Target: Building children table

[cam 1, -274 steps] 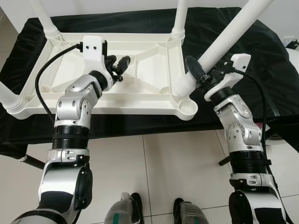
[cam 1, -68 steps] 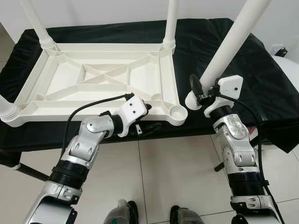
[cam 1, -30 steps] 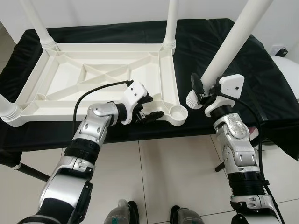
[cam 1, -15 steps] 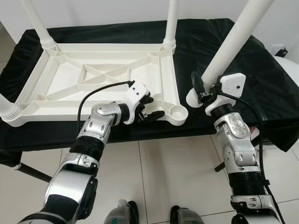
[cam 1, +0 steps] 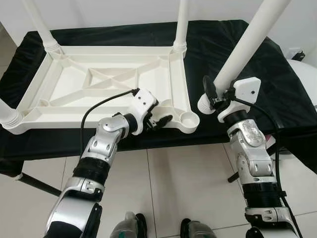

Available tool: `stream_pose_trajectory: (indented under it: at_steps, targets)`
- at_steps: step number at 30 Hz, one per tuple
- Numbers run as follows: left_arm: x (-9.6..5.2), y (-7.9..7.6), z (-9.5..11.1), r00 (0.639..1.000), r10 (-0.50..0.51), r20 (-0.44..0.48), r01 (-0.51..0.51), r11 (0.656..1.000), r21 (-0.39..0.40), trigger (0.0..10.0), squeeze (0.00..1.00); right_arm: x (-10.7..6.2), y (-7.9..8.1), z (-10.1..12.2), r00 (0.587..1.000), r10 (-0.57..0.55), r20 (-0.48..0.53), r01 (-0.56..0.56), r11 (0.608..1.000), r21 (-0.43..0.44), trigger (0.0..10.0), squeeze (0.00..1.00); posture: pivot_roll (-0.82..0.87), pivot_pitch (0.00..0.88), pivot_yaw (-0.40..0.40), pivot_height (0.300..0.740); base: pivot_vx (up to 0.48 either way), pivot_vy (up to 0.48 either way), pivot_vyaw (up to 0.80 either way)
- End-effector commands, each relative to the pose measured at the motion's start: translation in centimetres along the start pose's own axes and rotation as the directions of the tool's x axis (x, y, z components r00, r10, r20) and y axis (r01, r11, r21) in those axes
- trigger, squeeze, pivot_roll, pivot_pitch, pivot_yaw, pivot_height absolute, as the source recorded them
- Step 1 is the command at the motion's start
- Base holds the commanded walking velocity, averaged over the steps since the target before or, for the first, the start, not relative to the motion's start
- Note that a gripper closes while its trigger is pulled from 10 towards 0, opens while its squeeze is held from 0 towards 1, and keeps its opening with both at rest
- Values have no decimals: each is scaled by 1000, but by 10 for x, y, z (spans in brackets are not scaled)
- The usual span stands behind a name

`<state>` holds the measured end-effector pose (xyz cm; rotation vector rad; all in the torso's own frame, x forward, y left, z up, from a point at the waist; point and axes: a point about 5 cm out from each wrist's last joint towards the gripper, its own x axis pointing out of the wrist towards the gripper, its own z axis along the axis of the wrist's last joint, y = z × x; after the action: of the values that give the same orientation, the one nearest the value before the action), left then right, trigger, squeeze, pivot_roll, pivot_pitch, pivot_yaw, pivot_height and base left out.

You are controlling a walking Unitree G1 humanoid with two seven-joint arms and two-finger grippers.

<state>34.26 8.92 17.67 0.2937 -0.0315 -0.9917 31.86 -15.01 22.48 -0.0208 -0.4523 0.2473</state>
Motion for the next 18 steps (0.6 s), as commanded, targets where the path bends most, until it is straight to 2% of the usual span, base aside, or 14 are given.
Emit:
stream_pose_trajectory:
  at_steps: [1, 2, 4, 7, 12, 14, 18]
  targets:
    - [-4, -5, 4, 998, -60, 23, 59, 998, 18, 10000, 0, 0, 2, 3, 1000, 6, 11, -6, 1000, 4, 10000, 0, -111, 146, 47, 740, 0, 0, 0]
    - [-4, -5, 4, 998, -60, 23, 59, 998, 18, 10000, 0, 0, 2, 3, 1000, 6, 11, -6, 1000, 4, 10000, 0, -111, 146, 47, 740, 0, 0, 0]
    - [-9, -18, 10, 989, -143, 35, 140, 989, 56, 10000, 0, -1, 2, 3, 1000, 2, 9, -2, 1000, 5, 10000, 0, -110, 148, 48, 740, 0, 0, 0]
    - [-11, -25, 10, 982, -188, 20, 186, 979, 80, 10000, 0, -1, 1, 3, 1000, -1, 9, 1, 1000, 5, 10000, 0, -108, 150, 50, 740, 0, 0, 0]
    - [-10, -27, 4, 979, -204, -27, 206, 973, 101, 10000, 0, 0, 1, 3, 1000, -4, 10, 4, 1000, 4, 10000, 0, -109, 150, 54, 740, 0, 0, 0]
    - [-7, -25, -4, 974, -207, -91, 218, 966, 140, 10000, 0, 0, 1, 4, 1000, -9, 14, 9, 1000, 3, 10000, 0, -114, 151, 57, 740, 0, 0, 0]
    - [-5, -24, -6, 974, -199, -111, 214, 966, 145, 10000, 0, 0, 0, 4, 1000, -11, 15, 11, 1000, 2, 10000, 0, -117, 151, 59, 740, 0, 0, 0]
